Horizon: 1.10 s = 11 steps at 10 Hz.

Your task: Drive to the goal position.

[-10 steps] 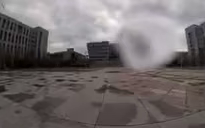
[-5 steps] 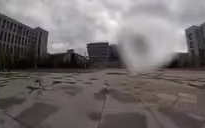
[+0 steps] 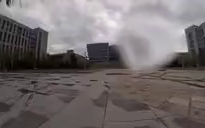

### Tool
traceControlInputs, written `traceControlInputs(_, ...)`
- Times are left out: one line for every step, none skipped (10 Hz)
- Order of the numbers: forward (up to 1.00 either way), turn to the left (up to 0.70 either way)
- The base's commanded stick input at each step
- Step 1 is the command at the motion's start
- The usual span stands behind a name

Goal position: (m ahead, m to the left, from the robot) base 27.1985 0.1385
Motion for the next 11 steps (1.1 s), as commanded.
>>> traceControlInputs(0.7,0.0)
traceControlInputs(0.7,0.0)
traceControlInputs(0.7,0.0)
traceControlInputs(0.7,0.0)
traceControlInputs(0.7,0.0)
traceControlInputs(0.7,0.0)
traceControlInputs(0.7,0.0)
traceControlInputs(0.7,0.0)
traceControlInputs(0.7,0.0)
traceControlInputs(0.7,0.0)
traceControlInputs(0.7,0.0)
